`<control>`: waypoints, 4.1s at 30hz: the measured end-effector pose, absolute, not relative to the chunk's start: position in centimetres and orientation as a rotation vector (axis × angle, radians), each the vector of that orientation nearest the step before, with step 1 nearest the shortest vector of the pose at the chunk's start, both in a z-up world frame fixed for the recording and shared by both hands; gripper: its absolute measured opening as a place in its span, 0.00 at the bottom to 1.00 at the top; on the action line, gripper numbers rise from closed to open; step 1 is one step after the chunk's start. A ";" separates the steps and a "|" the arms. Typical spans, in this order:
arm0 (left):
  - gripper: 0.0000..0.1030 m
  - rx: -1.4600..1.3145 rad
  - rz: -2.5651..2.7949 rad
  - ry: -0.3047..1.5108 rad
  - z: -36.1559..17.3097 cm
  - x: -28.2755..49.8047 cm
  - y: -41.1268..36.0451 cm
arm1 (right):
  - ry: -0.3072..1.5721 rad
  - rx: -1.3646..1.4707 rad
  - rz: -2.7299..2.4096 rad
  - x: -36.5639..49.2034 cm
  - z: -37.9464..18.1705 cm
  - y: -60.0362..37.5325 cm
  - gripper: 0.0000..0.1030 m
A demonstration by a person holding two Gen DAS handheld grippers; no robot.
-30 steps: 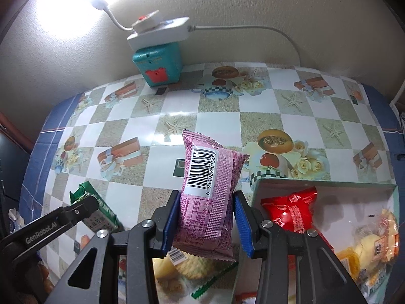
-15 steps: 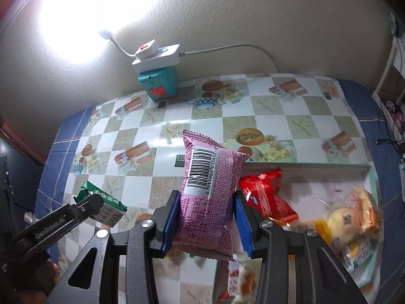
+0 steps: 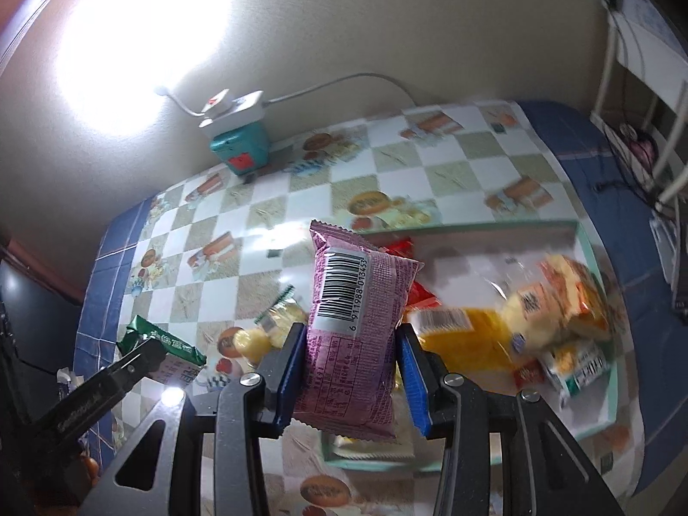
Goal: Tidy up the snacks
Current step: 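Carry the biscuit box with the left gripper while the right carries the pink bag to the tray, then open both grippers to drop the biscuit box and pink bag in the tray, then move both grippers back toward the yellow bun and round cracker pack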
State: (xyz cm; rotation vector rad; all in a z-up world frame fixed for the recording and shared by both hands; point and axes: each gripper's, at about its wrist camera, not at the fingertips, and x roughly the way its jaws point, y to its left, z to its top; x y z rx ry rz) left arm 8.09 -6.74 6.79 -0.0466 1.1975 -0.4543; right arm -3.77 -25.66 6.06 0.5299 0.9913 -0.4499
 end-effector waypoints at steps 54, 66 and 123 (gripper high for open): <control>0.43 0.232 -0.705 1.224 5.3 -2.2 -20.7 | 1.180 0.738 -0.720 -13.0 -0.3 -36.7 0.45; 0.52 0.170 -0.619 1.289 4.3 0.1 -18.9 | 1.218 0.755 -0.728 -12.6 -1.6 -36.5 0.66; 0.95 -0.268 -0.061 1.332 0.0 12.4 0.0 | 1.107 0.472 -0.506 1.7 1.4 -22.5 1.00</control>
